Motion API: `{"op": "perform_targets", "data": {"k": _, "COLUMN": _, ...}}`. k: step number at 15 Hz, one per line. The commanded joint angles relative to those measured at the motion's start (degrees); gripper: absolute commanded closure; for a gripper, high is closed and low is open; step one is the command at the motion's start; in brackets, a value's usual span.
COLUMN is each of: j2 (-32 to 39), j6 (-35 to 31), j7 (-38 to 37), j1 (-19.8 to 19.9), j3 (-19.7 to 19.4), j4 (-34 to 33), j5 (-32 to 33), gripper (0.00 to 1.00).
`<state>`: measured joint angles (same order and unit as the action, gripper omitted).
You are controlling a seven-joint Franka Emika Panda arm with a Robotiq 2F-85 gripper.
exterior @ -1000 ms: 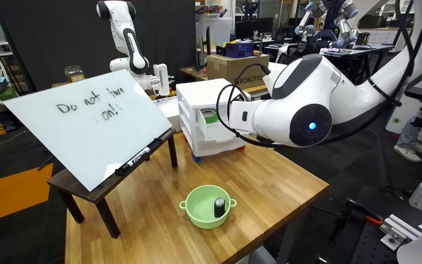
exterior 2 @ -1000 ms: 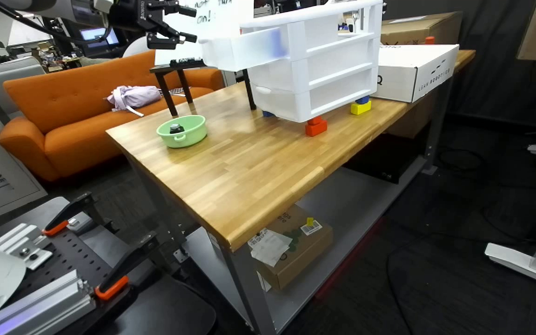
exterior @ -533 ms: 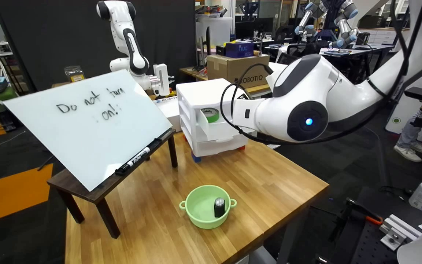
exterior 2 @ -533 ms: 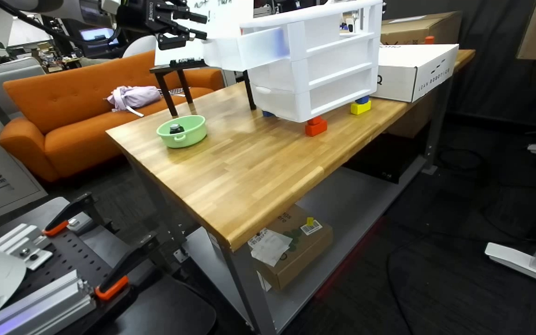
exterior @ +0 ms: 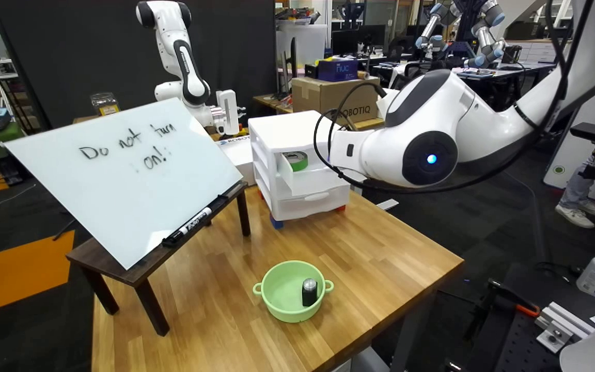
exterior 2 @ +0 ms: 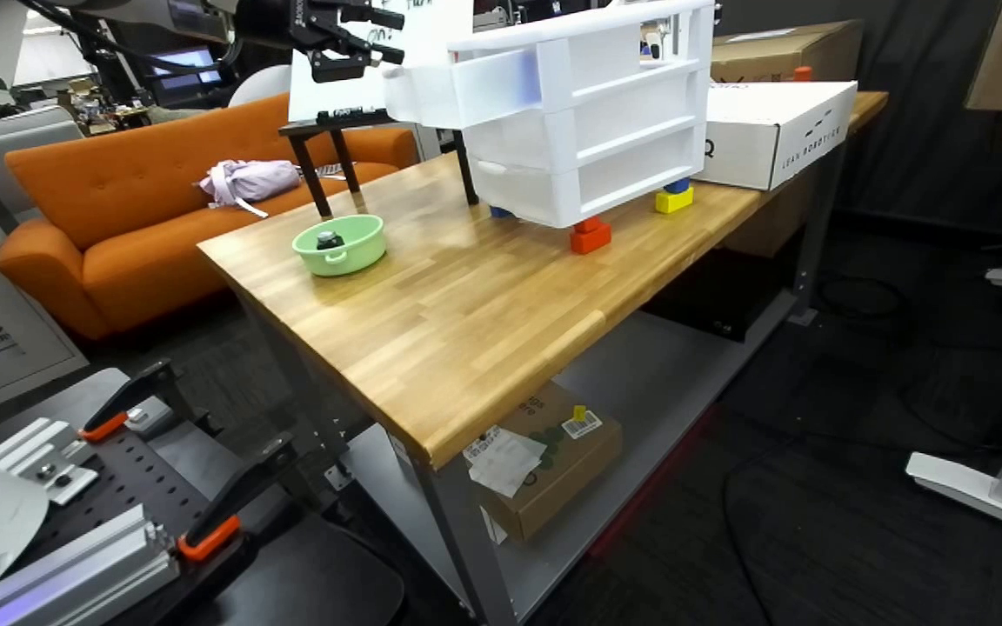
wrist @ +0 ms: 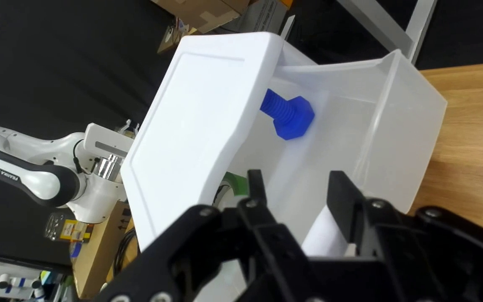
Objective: Close the top drawer
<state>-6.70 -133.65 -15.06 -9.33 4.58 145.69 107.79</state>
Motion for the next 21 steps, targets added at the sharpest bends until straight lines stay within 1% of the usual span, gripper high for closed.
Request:
{"op": "perform_targets", "data": {"k": 1, "j2": 1.6, "j6": -2.3, "j7": 1.2, "j1": 1.0, "j3": -0.2, "j4": -2.4, "j5": 1.6, "gripper": 0.53}}
{"op": "perform_targets", "data": {"k": 2, "j2": 1.8, "j6": -2.4, "j7": 1.4, "j1": 1.1, "j3": -0.2, "j4": -2.8, "j5": 1.5, "gripper": 0.53}}
{"op": "perform_targets", "data": {"k": 3, "j2": 2.1, "j6": -2.5, "j7": 1.7, "j1": 1.1, "j3": -0.2, "j4": -3.3, "j5": 1.5, "gripper": 0.46}}
{"op": "perform_targets", "data": {"k": 4, "j2": 2.6, "j6": -2.6, "j7": 2.0, "j1": 1.1, "j3": -0.2, "j4": -3.7, "j5": 1.3, "gripper": 0.33}}
{"op": "perform_targets", "data": {"k": 5, "j2": 3.0, "j6": -2.6, "j7": 2.3, "j1": 1.1, "j3": -0.1, "j4": -4.0, "j5": 1.2, "gripper": 0.25}}
{"op": "perform_targets", "data": {"k": 8, "j2": 3.9, "j6": -3.0, "j7": 2.7, "j1": 1.1, "j3": 0.1, "j4": -4.6, "j5": 1.2, "gripper": 0.05}}
{"op": "perform_targets", "data": {"k": 9, "j2": 3.9, "j6": -3.0, "j7": 3.0, "j1": 1.1, "j3": 0.2, "j4": -4.8, "j5": 1.2, "gripper": 0.00}}
{"op": "perform_targets", "data": {"k": 18, "j2": 3.0, "j6": -2.7, "j7": 4.1, "j1": 0.8, "j3": 0.5, "j4": -4.6, "j5": 0.8, "gripper": 0.00}}
{"op": "perform_targets", "data": {"k": 21, "j2": 2.9, "j6": -1.0, "j7": 3.4, "j1": 0.7, "j3": 0.8, "j4": -4.4, "j5": -0.3, "gripper": 0.00}}
